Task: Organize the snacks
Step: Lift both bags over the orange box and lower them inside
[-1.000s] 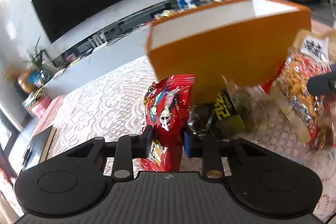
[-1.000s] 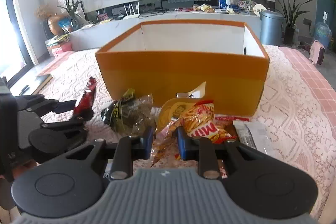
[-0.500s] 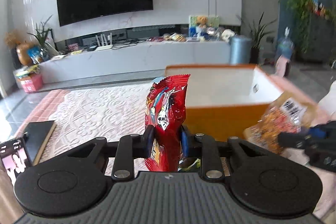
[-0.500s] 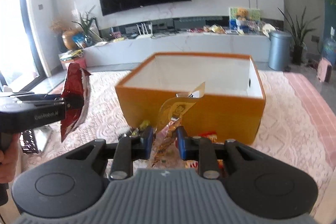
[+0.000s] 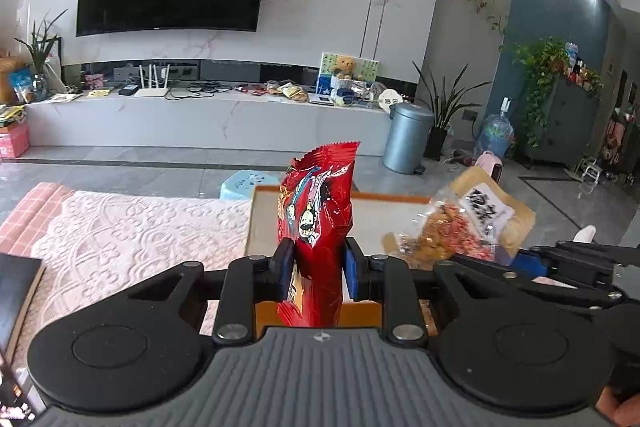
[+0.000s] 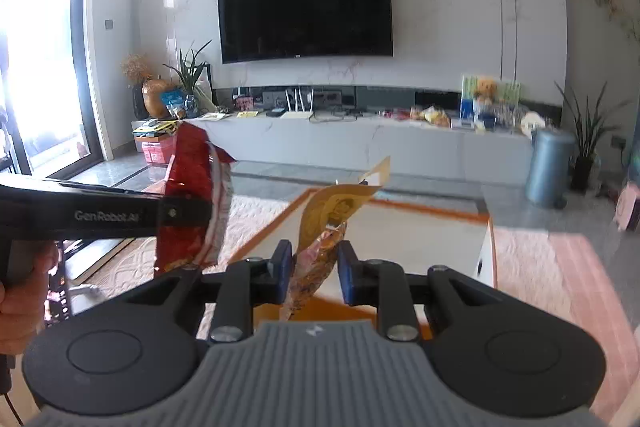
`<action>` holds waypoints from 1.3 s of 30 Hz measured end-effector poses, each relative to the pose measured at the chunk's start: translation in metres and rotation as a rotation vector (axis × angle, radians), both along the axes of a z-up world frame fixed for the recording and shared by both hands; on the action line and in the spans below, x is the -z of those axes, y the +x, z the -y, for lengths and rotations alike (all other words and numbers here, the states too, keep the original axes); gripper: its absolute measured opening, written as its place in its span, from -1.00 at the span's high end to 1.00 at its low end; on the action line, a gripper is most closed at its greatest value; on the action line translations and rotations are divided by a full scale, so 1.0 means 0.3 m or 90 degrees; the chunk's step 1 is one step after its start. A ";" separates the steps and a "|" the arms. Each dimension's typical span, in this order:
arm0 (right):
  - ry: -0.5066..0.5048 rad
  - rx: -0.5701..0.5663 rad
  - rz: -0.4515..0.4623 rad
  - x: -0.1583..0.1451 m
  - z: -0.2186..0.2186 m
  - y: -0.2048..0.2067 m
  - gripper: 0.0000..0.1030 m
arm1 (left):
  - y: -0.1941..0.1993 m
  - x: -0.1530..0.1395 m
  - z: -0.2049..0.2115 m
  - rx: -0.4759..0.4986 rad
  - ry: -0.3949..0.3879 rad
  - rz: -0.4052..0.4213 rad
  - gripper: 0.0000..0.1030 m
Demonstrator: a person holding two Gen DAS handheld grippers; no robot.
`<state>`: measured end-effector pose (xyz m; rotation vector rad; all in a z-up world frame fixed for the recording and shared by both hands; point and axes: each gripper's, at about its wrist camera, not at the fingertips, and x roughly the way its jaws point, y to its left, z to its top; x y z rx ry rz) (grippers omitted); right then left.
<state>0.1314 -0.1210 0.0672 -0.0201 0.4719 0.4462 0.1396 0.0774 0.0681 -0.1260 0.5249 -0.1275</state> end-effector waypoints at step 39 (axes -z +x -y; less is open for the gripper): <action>-0.063 -0.045 -0.350 0.428 -0.140 0.687 0.58 | 0.487 0.331 0.011 0.016 0.072 -0.346 0.44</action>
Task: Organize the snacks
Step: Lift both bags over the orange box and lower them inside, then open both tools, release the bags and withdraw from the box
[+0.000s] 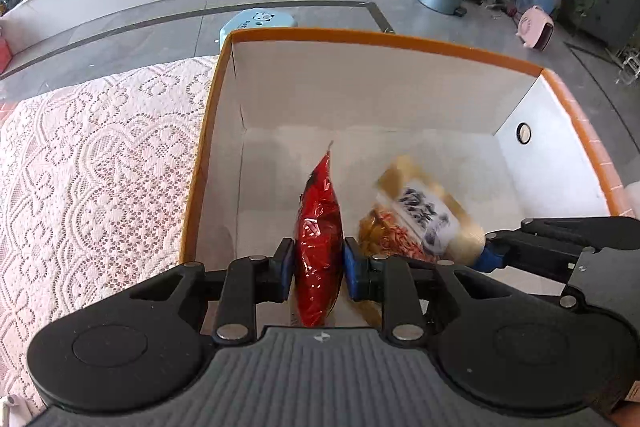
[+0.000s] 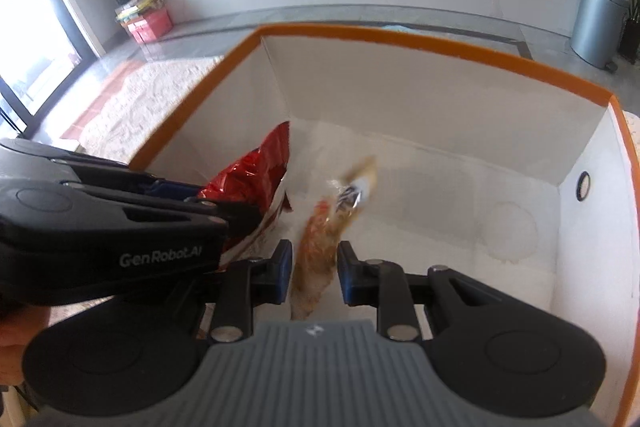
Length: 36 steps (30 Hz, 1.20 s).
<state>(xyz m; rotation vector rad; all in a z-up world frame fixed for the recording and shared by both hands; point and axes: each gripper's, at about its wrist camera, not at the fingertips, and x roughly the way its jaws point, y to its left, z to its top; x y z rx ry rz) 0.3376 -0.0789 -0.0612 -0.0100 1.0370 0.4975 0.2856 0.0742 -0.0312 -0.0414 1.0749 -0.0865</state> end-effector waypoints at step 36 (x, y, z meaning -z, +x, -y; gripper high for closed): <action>-0.086 0.074 0.223 -0.365 0.138 -0.453 -0.89 | -0.468 -0.372 0.087 -0.028 0.014 0.294 -0.52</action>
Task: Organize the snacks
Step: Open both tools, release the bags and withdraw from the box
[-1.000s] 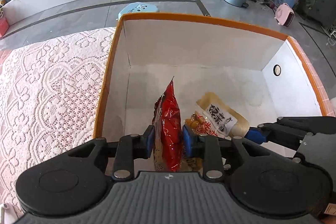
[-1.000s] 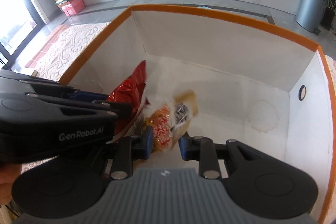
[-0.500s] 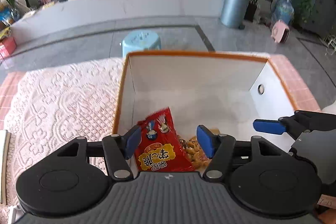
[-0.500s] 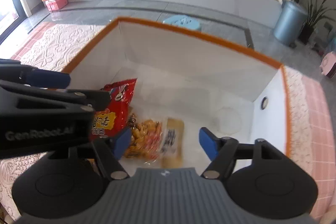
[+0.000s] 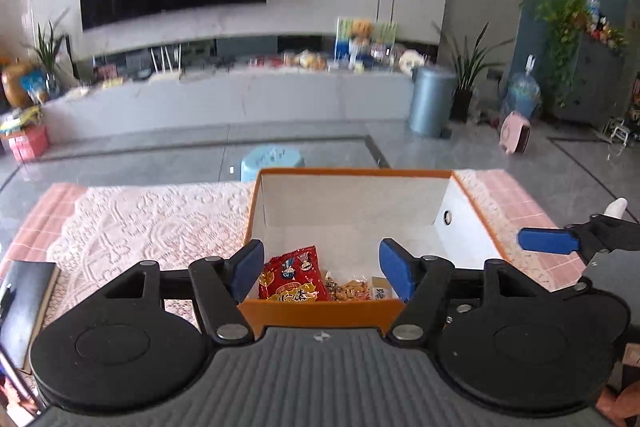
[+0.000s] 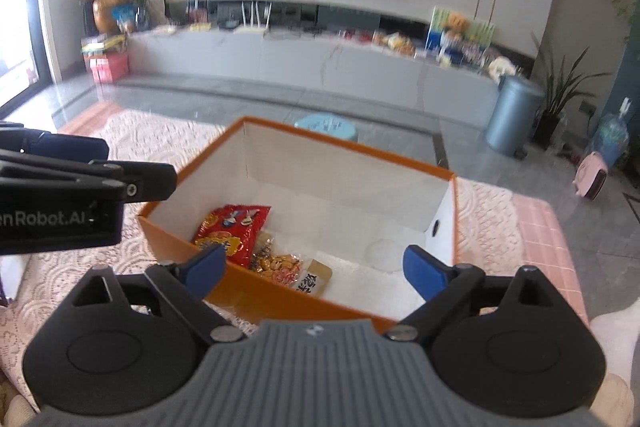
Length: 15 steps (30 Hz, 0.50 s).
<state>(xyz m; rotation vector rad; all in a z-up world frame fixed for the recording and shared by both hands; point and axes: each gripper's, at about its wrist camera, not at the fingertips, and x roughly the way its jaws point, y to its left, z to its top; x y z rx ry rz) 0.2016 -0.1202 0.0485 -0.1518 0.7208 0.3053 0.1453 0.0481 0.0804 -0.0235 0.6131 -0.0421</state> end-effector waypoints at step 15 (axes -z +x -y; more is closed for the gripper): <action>0.068 0.076 0.085 0.065 0.093 -0.422 -0.93 | -0.257 0.096 -0.015 0.044 -0.052 0.002 -0.60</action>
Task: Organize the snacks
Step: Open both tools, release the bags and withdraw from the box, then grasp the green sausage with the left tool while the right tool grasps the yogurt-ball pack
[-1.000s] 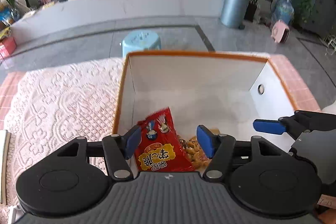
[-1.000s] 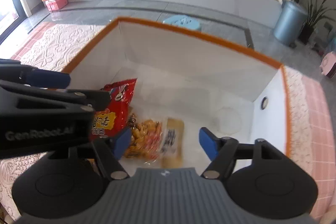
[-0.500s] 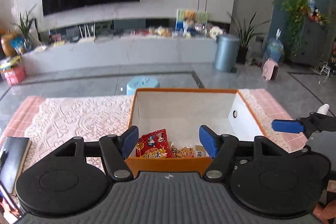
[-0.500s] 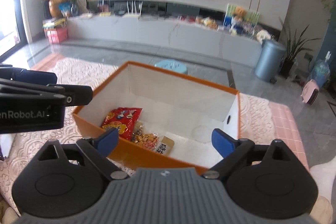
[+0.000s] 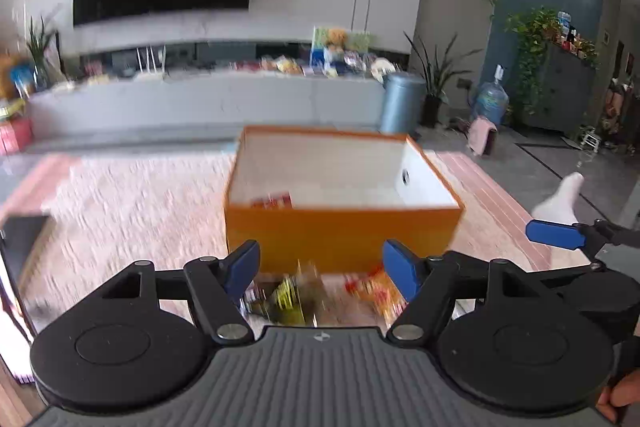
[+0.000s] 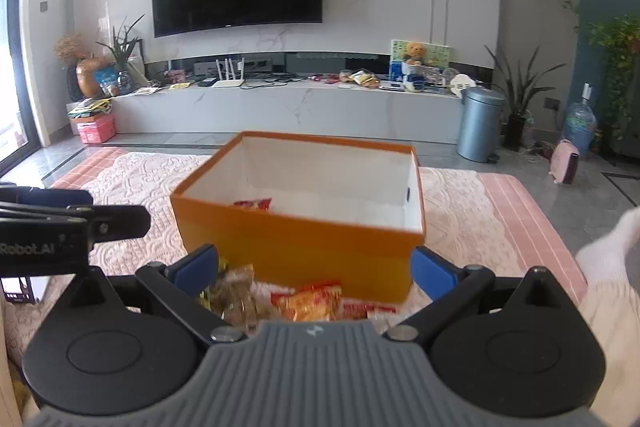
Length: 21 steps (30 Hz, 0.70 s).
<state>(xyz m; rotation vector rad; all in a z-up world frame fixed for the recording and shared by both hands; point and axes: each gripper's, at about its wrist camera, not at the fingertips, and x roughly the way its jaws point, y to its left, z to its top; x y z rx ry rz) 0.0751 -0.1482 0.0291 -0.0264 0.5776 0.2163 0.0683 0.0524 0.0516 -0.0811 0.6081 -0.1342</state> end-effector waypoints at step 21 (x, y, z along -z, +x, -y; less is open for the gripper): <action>-0.049 -0.036 -0.136 0.271 -0.048 -0.064 -0.93 | -0.041 0.305 -0.205 -0.057 -0.044 -0.254 -0.61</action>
